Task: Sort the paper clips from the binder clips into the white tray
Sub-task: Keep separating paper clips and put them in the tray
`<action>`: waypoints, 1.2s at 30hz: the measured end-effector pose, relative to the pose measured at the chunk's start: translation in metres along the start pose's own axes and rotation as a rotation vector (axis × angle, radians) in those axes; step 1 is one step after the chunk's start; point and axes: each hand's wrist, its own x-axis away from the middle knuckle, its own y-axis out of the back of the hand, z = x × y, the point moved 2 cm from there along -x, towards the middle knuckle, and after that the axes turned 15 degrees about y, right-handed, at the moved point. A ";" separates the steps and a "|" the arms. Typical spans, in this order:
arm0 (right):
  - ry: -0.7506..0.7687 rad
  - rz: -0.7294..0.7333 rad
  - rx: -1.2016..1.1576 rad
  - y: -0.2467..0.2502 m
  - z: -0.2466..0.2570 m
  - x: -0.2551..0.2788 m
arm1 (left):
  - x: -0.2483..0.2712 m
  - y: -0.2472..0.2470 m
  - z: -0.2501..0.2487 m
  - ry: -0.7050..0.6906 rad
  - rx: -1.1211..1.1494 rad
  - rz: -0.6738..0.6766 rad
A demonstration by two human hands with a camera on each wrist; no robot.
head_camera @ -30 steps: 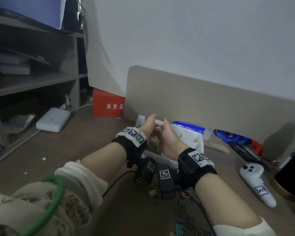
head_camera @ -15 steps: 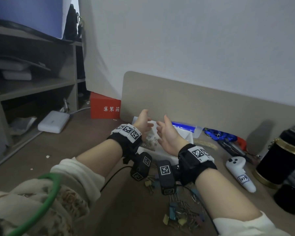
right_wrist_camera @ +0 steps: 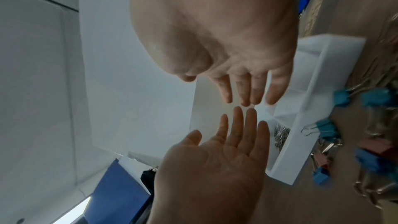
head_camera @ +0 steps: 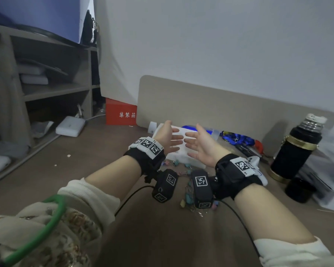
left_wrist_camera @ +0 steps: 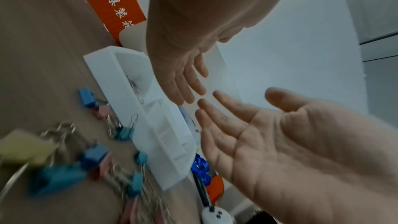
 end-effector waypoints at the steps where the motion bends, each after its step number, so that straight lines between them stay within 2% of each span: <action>1: -0.017 -0.030 0.027 0.006 0.001 0.007 | 0.004 -0.002 0.005 0.004 0.004 0.012; 6: -0.037 -0.144 0.011 0.035 -0.002 0.037 | 0.023 -0.011 0.029 0.052 0.066 0.115; 11: -0.039 -0.143 0.010 0.053 -0.019 0.059 | 0.030 -0.008 0.048 0.095 0.190 0.190; 15: -0.056 -0.188 0.037 0.061 -0.040 0.058 | 0.028 -0.002 0.055 0.122 0.216 0.166; 20: -0.003 -0.368 0.092 0.082 -0.045 0.048 | 0.023 -0.005 0.060 0.163 0.214 0.174; 23: -0.030 -0.402 0.150 0.088 -0.049 0.042 | 0.017 -0.008 0.061 0.176 0.253 0.189; 26: -0.019 -0.347 0.282 0.084 -0.055 0.036 | 0.010 -0.009 0.062 0.199 0.303 0.205; 29: 0.058 -0.193 0.512 0.079 -0.053 0.032 | 0.005 -0.011 0.063 0.208 0.296 0.207; 31: 0.047 -0.077 0.632 0.077 -0.054 0.029 | 0.001 -0.012 0.064 0.213 0.287 0.203; 34: 0.019 0.078 0.676 0.074 -0.060 0.023 | -0.004 -0.014 0.063 0.217 0.281 0.199; 36: 0.001 0.120 0.693 0.073 -0.066 0.018 | -0.006 -0.015 0.064 0.222 0.275 0.201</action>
